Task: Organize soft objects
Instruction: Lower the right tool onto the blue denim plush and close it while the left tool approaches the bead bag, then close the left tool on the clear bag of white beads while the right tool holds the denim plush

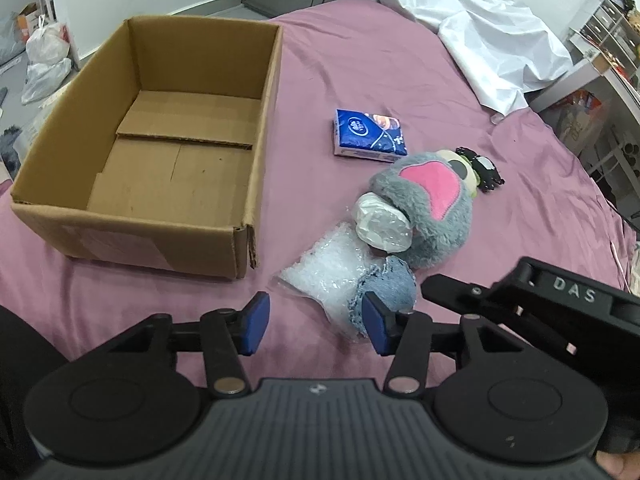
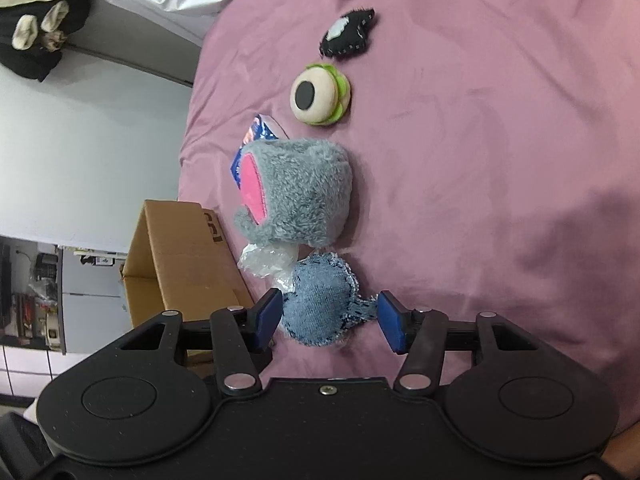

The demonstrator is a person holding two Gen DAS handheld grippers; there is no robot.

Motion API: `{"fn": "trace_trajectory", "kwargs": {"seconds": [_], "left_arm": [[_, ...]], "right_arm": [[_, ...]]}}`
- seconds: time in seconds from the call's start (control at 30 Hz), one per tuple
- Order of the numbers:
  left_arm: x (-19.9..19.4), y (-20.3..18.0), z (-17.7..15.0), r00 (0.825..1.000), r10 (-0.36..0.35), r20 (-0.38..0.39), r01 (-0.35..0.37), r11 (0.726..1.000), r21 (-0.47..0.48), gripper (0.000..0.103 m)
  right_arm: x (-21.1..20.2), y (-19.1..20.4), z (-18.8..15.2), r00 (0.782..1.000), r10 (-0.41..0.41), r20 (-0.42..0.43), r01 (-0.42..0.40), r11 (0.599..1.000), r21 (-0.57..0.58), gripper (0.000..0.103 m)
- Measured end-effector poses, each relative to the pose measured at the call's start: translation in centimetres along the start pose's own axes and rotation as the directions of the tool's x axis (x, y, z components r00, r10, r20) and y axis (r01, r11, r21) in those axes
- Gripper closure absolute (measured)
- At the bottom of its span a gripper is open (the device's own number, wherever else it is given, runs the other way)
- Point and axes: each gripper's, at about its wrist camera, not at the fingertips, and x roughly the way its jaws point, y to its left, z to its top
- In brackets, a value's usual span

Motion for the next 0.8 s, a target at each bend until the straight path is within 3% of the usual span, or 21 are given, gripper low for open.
{"fn": "trace_trajectory", "kwargs": {"seconds": [0.23,0.3,0.37,0.47,0.8], "left_arm": [[1.3,0.6,0.1,1.0,0.005,-0.029,-0.006,1.0,-0.029,0.053],[1.5,0.6,0.2,1.0,0.009,-0.028,-0.01,0.999,-0.036,0.053],[1.7,0.7,0.3,0.999,0.012,-0.03,-0.013,0.999,-0.041,0.053],[2.0,0.6,0.3,0.999,0.013,-0.037,-0.015,0.999,-0.046,0.053],[3.2,-0.3,-0.1,0.998,0.025,-0.052,-0.028,0.998,-0.051,0.053]], "right_arm": [[2.1,0.9,-0.1,1.0,-0.024,0.007,0.024,1.0,0.001,0.043],[2.9,0.8,-0.3,0.998,-0.061,-0.005,0.061,0.998,0.001,0.046],[3.2,0.6,-0.4,0.996,-0.085,-0.013,0.085,0.996,0.003,0.065],[2.8,0.2,-0.2,0.996,-0.086,-0.007,0.086,0.996,0.03,0.074],[0.9,-0.7,0.0,0.988,-0.132,0.081,0.125,0.988,0.092,0.077]]}}
